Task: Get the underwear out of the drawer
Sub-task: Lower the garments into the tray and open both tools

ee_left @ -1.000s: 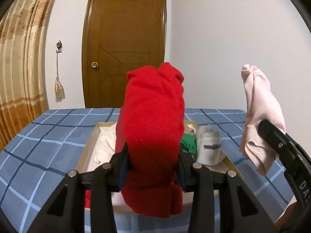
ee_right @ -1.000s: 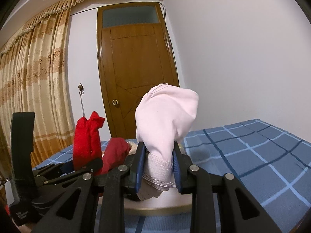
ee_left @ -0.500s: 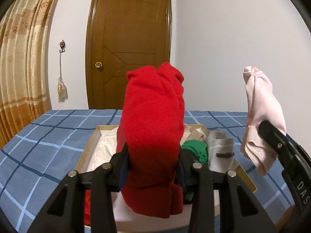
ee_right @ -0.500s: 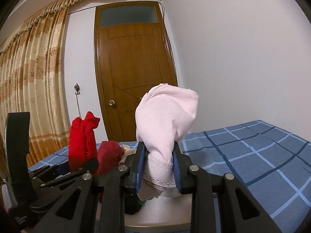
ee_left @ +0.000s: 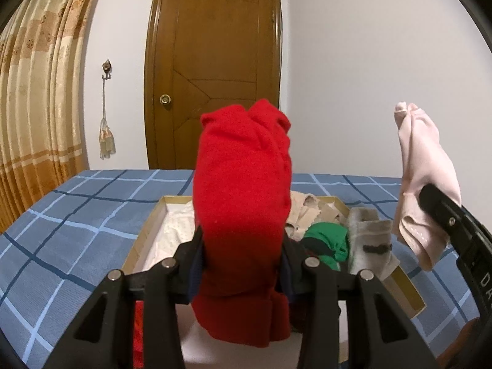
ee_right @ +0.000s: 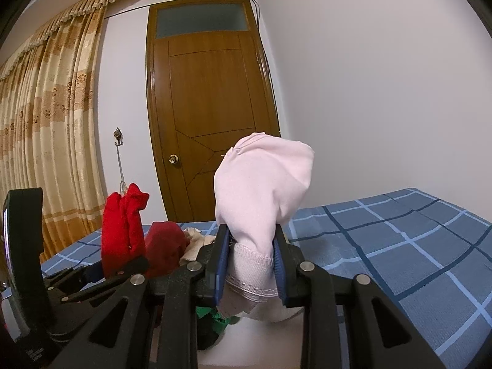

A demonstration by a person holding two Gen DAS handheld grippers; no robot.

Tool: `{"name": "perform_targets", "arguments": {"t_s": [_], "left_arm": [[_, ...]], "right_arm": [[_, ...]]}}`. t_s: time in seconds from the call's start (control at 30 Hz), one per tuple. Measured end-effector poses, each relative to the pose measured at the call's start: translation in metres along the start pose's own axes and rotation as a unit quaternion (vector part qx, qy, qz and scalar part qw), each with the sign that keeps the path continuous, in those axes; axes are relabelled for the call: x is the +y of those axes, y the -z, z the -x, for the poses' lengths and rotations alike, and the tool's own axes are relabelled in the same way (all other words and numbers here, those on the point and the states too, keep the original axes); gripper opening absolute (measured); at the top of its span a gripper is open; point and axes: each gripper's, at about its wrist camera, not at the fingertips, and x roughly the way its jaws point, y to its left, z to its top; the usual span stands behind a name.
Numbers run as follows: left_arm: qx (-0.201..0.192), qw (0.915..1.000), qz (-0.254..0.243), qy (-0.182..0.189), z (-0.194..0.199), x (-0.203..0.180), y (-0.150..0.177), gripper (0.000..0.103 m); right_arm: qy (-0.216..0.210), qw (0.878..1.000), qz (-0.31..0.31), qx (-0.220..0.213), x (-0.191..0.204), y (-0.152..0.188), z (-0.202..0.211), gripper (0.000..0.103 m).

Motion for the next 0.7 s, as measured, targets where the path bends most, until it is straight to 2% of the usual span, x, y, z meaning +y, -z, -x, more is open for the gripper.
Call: {"name": "perform_targets", "arguments": {"t_s": [0.7], "left_arm": [[0.035,0.9992,-0.004,-0.018,-0.03,0.002,-0.008,0.04]], "right_arm": [[0.02,0.999,0.007,0.033,0.001,-0.005,-0.035,0.029]]}}
